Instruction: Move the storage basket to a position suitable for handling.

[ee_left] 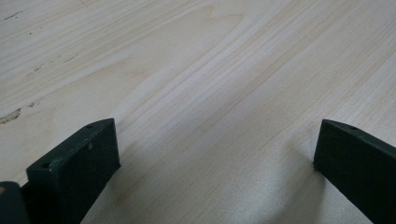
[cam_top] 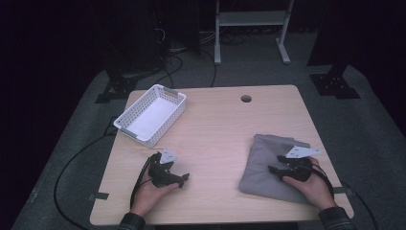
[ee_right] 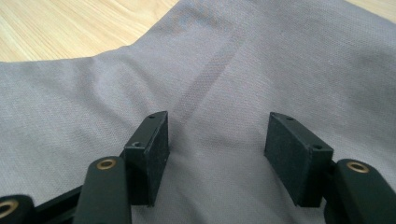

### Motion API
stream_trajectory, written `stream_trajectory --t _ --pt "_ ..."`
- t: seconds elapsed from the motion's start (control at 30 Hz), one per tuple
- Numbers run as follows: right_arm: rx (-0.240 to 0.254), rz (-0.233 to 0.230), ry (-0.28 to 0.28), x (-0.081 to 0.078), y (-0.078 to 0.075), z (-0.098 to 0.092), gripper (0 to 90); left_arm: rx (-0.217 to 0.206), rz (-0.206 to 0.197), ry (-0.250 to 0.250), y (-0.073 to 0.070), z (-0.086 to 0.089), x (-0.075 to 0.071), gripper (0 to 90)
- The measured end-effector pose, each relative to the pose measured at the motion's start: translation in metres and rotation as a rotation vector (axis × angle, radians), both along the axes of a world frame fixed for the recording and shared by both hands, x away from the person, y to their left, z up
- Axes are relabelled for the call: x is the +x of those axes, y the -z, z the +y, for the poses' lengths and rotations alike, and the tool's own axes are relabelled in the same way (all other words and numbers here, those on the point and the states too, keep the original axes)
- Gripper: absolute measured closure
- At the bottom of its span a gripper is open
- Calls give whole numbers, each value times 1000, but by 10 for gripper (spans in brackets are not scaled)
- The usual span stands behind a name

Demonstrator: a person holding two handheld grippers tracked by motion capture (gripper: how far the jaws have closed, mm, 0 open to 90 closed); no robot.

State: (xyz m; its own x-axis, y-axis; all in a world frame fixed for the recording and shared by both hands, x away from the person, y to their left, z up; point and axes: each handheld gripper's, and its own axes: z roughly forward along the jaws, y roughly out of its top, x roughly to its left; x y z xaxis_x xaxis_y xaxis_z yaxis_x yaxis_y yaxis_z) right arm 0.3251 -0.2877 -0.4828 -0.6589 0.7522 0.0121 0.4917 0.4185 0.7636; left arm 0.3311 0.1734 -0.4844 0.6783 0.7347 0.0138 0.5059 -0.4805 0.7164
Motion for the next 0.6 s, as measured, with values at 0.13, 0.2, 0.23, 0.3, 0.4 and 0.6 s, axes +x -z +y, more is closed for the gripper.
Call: stream_trajectory --t 0.13,0.2,0.23,0.3,0.4,0.6 --pt "4 6 18 -3 0 -8 383 -4 -2 -13 0 -2 1 0" --pt "2 5 20 -3 0 -8 383 -8 -16 -11 -2 -2 1 65" --pt "0 2 18 -3 0 -8 383 -1 -27 -8 -4 -2 1 110" --pt "2 5 20 -3 0 -8 383 4 -34 0 -8 -1 3 140" --pt "1 3 21 -3 0 -8 383 -7 -46 -18 -22 4 5 270" --pt "1 2 22 -3 0 -8 383 -81 -22 -73 -59 21 20 546"
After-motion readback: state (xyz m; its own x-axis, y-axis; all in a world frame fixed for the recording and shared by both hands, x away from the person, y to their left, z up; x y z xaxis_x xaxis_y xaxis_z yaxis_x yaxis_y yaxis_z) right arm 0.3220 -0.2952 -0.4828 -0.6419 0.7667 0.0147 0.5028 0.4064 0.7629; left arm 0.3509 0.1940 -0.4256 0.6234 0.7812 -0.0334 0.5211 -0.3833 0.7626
